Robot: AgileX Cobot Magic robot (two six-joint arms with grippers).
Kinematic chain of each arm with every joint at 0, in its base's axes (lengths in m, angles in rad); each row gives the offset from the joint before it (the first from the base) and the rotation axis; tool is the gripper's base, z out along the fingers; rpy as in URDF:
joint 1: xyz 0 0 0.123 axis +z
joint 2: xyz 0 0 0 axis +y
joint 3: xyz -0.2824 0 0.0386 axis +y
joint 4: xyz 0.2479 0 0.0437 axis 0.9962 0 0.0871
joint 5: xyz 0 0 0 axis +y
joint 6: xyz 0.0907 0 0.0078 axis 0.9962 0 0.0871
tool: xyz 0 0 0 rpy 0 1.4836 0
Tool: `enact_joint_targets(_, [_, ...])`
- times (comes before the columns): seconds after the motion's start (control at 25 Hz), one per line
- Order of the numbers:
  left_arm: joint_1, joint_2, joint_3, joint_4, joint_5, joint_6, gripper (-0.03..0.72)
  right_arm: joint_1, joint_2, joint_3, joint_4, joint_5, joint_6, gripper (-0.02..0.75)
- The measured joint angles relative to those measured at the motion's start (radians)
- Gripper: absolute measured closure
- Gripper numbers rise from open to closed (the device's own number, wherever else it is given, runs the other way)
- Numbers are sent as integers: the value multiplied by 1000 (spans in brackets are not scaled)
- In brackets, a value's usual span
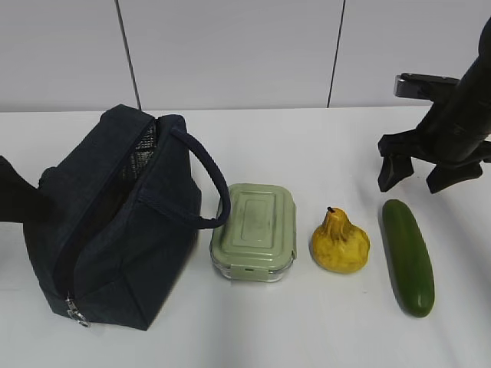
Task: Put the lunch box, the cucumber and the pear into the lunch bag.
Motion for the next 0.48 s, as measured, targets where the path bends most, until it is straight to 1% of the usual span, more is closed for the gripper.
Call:
enact_joint_targets(0.24, [0, 38, 0, -27, -8, 29, 317, 0, 0, 0, 8, -4, -10, 116])
enact_joint_targets(0.48, [0, 83, -3, -64, -19, 54, 345, 0, 0, 0, 10, -9, -23, 124])
